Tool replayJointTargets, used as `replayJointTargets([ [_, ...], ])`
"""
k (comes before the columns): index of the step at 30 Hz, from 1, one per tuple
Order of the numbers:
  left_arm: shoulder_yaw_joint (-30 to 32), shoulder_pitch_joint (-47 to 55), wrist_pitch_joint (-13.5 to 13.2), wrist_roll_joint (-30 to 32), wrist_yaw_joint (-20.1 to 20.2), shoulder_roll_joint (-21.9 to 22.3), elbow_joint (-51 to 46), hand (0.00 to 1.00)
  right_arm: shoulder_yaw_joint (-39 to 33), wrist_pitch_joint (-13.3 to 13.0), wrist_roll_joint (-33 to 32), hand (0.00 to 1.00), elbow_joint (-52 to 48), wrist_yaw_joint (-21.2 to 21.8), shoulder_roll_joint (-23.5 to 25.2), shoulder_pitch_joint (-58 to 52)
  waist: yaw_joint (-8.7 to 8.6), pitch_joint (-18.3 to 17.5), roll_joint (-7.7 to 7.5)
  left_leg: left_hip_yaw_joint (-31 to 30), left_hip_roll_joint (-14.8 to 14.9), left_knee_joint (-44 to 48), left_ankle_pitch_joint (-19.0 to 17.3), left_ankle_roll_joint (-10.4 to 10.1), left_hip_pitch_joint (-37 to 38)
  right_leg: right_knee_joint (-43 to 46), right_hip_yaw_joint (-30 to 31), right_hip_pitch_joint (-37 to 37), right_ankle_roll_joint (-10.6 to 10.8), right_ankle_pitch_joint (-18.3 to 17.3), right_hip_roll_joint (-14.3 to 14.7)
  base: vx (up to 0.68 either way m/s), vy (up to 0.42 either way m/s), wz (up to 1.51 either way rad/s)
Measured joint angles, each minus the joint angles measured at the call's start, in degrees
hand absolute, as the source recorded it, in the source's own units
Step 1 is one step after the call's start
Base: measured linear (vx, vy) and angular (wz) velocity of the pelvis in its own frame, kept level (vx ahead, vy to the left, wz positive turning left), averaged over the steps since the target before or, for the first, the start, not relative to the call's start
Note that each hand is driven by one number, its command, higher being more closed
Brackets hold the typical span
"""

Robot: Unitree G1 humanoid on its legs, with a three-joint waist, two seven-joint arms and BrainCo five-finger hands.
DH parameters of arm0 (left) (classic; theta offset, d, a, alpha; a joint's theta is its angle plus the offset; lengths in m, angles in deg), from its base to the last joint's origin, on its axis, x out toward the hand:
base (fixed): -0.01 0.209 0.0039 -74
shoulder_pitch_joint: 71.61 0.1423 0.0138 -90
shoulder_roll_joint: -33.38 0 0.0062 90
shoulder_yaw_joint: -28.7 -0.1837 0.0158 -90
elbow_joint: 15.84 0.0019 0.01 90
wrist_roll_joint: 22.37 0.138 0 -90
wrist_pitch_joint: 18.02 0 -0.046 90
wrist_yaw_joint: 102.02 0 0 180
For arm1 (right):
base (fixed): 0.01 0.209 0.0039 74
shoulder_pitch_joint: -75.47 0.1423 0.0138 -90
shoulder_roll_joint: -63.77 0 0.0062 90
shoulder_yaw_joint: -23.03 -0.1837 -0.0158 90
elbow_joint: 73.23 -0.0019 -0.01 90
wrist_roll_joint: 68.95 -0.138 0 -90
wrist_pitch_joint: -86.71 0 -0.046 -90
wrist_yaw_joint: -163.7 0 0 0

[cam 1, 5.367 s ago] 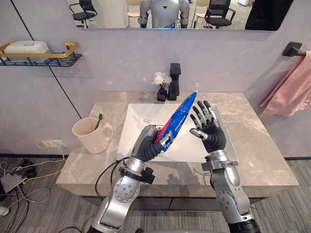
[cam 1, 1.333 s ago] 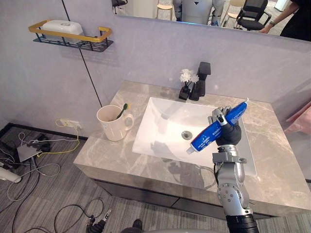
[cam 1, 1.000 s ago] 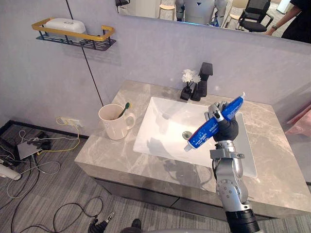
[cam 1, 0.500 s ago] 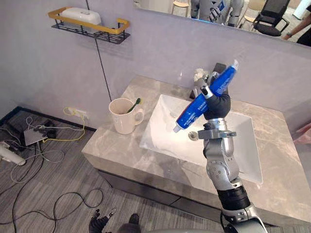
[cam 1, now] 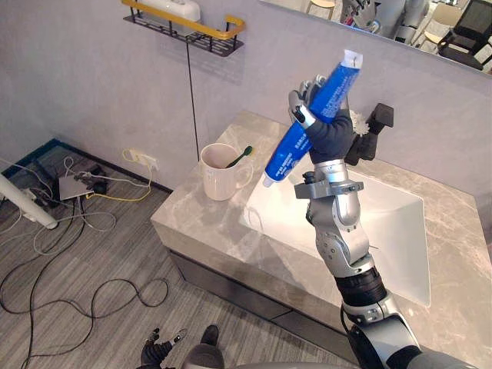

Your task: Organize washtable

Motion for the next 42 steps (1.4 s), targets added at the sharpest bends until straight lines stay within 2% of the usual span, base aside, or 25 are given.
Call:
replayJointTargets([
  [9, -1.7, -0.2, -0.4, 0.0, 0.0, -1.2, 0.0, 0.00, 0.5, -0.1, 5.6, 1.00, 2.3, -2.1, -1.5, 8.7, 2.30, 1.7, -0.72, -0.8, 0.0, 0.0, 0.3, 0.0, -0.6, 0.1, -1.0, 0.0, -0.2, -0.1, 0.3, -0.03, -0.014, 0.07],
  [17, -2.2, -0.9, -0.5, 0.2, 0.0, -1.5, 0.0, 0.00, 2.4, 0.3, 10.8, 1.00, 9.1, -3.6, -2.1, 15.0, 3.53, 2.4, -1.01, -1.5, 0.2, 0.3, 0.5, -0.3, -1.2, 0.0, -1.9, -0.2, -0.4, -0.2, 0.7, 0.00, -0.013, 0.05],
  [26, -4.0, -2.6, -0.9, 0.1, -0.1, -2.3, -0.1, 0.00, 3.2, 1.5, 13.8, 1.00, 16.8, -5.5, -2.4, 22.5, 5.80, 4.4, -1.54, -1.9, 0.8, 0.4, 0.7, -0.6, -2.3, 0.0, -2.6, -1.0, -0.5, -0.3, 1.2, -0.01, -0.007, 0.01],
  [31, -4.4, -2.8, -1.1, 0.1, -0.1, -2.5, 0.0, 0.00, 3.9, 2.9, 14.7, 1.00, 20.6, -5.7, -2.4, 25.2, 6.02, 4.6, -1.57, -2.8, 1.0, 0.4, 0.8, -0.7, -2.7, -0.1, -2.8, -1.0, -0.5, -0.3, 1.5, 0.00, -0.016, 0.06],
  [42, -4.5, -3.1, -1.2, 0.0, -0.1, -2.5, 0.0, 0.00, 5.2, 3.9, 16.8, 1.00, 25.4, -6.7, -2.6, 26.4, 6.06, 5.5, -1.38, -2.8, 1.1, 0.4, 0.7, -1.1, -3.3, 0.0, -2.7, -1.6, -0.7, -0.4, 1.5, 0.00, -0.001, 0.00],
])
